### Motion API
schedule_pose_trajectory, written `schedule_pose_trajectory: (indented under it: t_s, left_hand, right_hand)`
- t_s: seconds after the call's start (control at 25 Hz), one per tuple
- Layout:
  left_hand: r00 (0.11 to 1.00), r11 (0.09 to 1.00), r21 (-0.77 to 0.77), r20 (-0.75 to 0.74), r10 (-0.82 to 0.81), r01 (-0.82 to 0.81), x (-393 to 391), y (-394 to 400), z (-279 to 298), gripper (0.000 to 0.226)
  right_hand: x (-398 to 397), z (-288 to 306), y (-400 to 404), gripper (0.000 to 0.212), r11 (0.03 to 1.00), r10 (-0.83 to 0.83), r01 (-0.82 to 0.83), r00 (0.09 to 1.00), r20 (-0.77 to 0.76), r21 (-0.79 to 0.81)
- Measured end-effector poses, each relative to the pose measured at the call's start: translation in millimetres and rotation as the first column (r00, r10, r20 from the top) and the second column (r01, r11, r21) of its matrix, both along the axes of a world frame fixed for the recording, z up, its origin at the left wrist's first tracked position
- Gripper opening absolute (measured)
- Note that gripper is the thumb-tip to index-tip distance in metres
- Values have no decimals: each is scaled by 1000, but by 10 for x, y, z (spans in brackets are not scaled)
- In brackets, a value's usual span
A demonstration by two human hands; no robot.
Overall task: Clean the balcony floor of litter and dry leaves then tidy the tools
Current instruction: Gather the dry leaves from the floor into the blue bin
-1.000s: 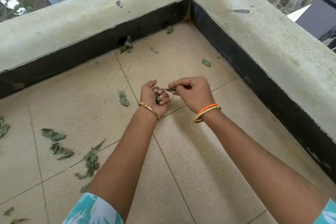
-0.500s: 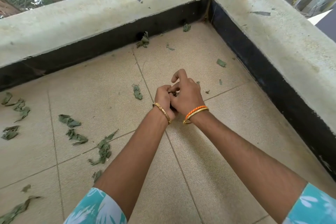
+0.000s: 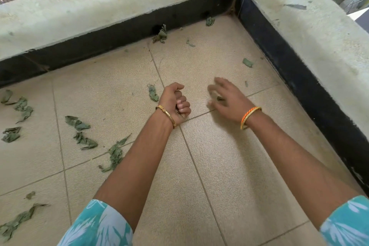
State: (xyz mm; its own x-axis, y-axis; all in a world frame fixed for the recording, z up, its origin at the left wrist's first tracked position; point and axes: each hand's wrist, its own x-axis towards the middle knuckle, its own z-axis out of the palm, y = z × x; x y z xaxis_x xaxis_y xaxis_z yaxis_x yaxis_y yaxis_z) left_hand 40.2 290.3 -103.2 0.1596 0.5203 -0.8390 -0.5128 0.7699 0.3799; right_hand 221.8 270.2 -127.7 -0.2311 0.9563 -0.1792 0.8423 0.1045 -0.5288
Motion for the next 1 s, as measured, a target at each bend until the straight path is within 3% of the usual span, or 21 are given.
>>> schedule_pose_trajectory:
  t_s: [0.12,0.24,0.36,0.48,0.56,0.72,0.88,1.0]
  left_hand:
    - [997,999,-14,60,44,-43,3,1,-3,43]
    - [994,1000,-4,112,12,-12,49,-20,-41,37]
    - [986,995,26,129,-102,100,112,-75,-67,30]
    - [973,979,37,103,-206,203,195,-153,-52,32]
    - [968,974,25,107,-227,226,224,-183,-41,31]
    - [969,976,6,121,-216,217,252,-174,-47,31]
    - [971,977,25,115,-211,210,379,-173,-40,32]
    - [973,977,36,88,-212,209,453,-178,-28,31]
  right_hand:
    - [-22,-277,-433,32,950,-25,0,997,74,312]
    - [21,-315,-641,32,909,-135,92,988,78,407]
    - [-7,-178,-549,24,931,-139,106,988,71,350]
    - [115,13,-437,20,949,-231,242,970,-76,203]
    - [272,65,-466,24,964,-208,222,972,-106,149]
    - [324,-63,-791,28,981,-30,18,998,58,192]
    - [262,-90,-842,20,961,-86,49,988,129,271]
    - [109,-24,-745,18,982,-149,116,962,231,149]
